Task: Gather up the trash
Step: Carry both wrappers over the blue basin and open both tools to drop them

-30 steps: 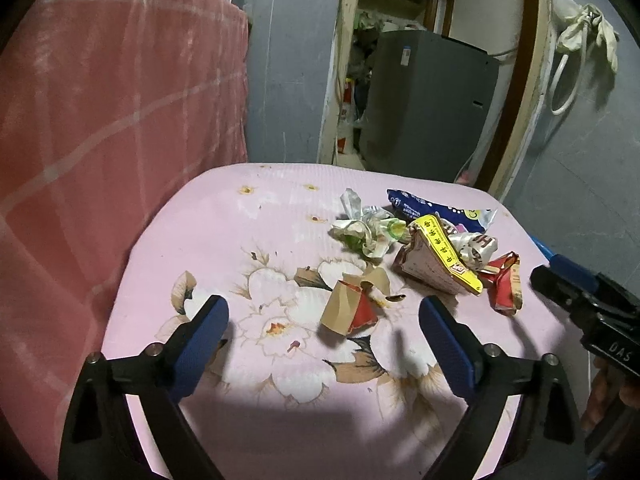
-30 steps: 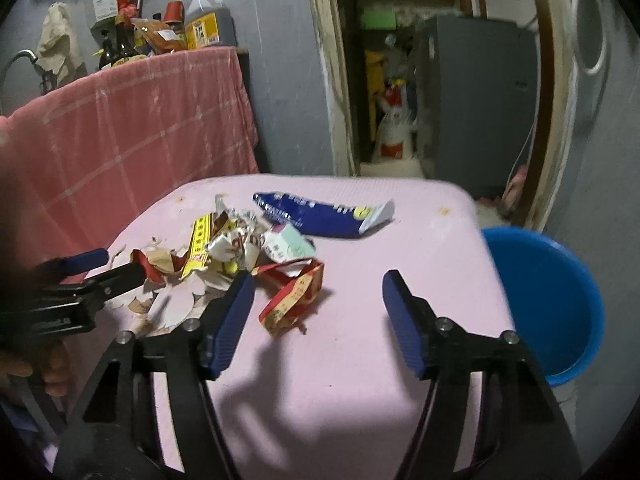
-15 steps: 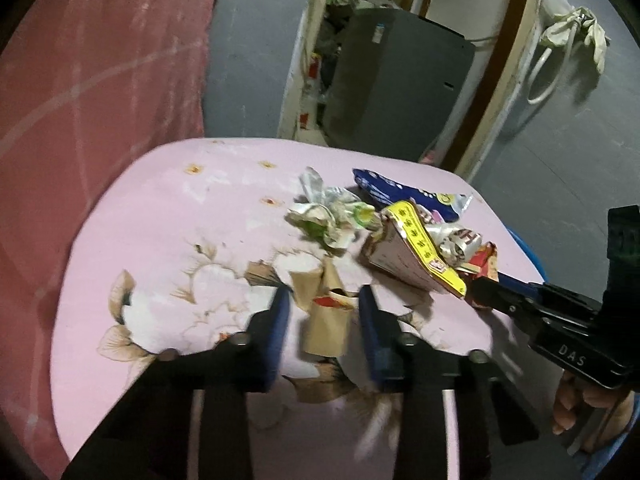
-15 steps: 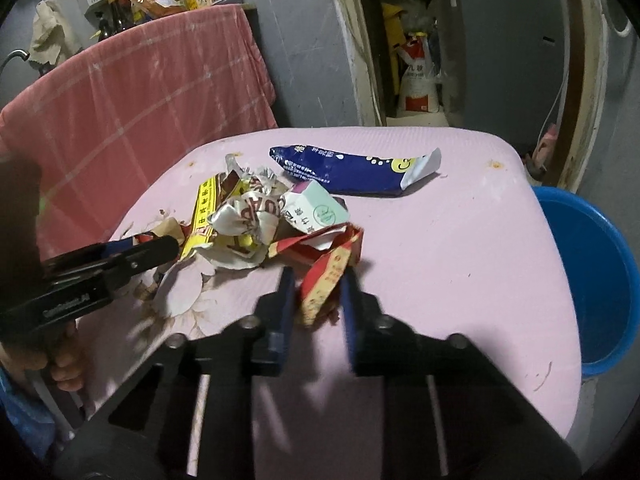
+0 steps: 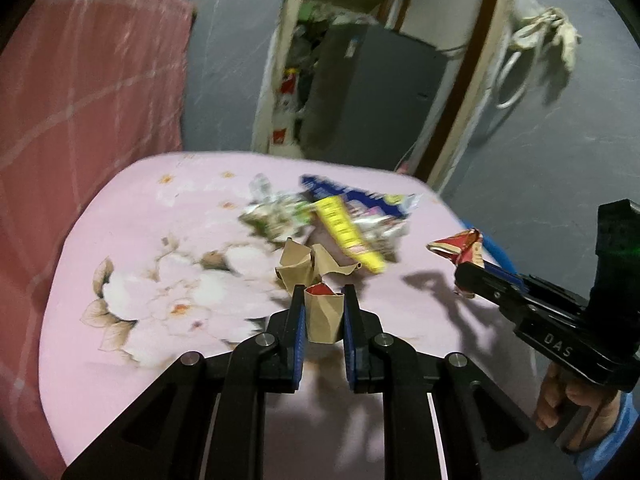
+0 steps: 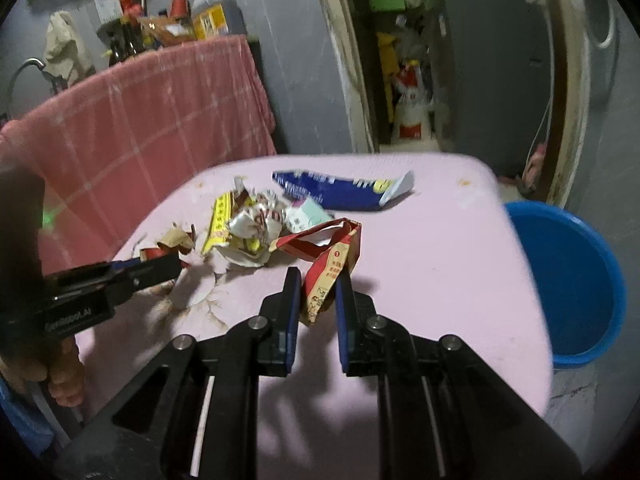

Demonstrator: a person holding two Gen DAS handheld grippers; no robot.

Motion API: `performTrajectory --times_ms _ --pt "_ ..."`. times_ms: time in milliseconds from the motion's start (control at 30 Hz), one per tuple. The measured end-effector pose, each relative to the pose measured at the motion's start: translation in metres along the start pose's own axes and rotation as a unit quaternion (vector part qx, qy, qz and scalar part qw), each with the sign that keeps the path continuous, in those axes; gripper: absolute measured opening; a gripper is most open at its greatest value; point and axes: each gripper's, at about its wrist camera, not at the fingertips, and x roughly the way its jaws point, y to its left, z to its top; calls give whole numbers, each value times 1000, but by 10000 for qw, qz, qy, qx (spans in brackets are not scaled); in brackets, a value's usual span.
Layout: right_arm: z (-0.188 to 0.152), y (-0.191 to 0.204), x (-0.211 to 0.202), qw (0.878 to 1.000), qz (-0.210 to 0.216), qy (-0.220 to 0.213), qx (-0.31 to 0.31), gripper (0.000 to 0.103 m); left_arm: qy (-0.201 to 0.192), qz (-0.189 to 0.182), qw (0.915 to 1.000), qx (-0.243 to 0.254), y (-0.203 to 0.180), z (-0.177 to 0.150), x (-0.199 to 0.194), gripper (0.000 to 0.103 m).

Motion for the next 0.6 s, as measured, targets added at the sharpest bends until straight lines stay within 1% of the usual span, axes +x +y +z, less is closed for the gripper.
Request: performTrajectory --times_ms 100,200,267,300,367,433,500,600 --pt "2 -5 -25 9991 -118 -404 -58 16 -332 -198 9992 108 -21 4 -10 13" --pt "7 -15 -50 9961 -312 -818 -108 17 -715 -398 9963 261 -49 15 -15 13" --pt "12 -24 -66 9927 -490 -1092 -124 17 -915 -573 9935 363 -68 26 -14 13" --pt "16 -31 -76 9897 -645 -1272 -140 17 -973 -634 9924 404 -74 30 -13 13" --pt "21 -42 -90 9850 -878 -1477 -157 17 -1090 -796 9893 553 -96 42 -7 13" --pt "27 -58 -98 9814 -1071 -1586 -124 17 -1074 -943 9873 700 -115 52 4 13" --pt "32 -77 -103 9783 -1269 -1638 -43 17 -968 -1149 9851 832 -138 64 20 13" --pt "34 -105 -104 9761 -1497 -1572 106 17 -718 -1328 9842 924 -160 75 45 13"
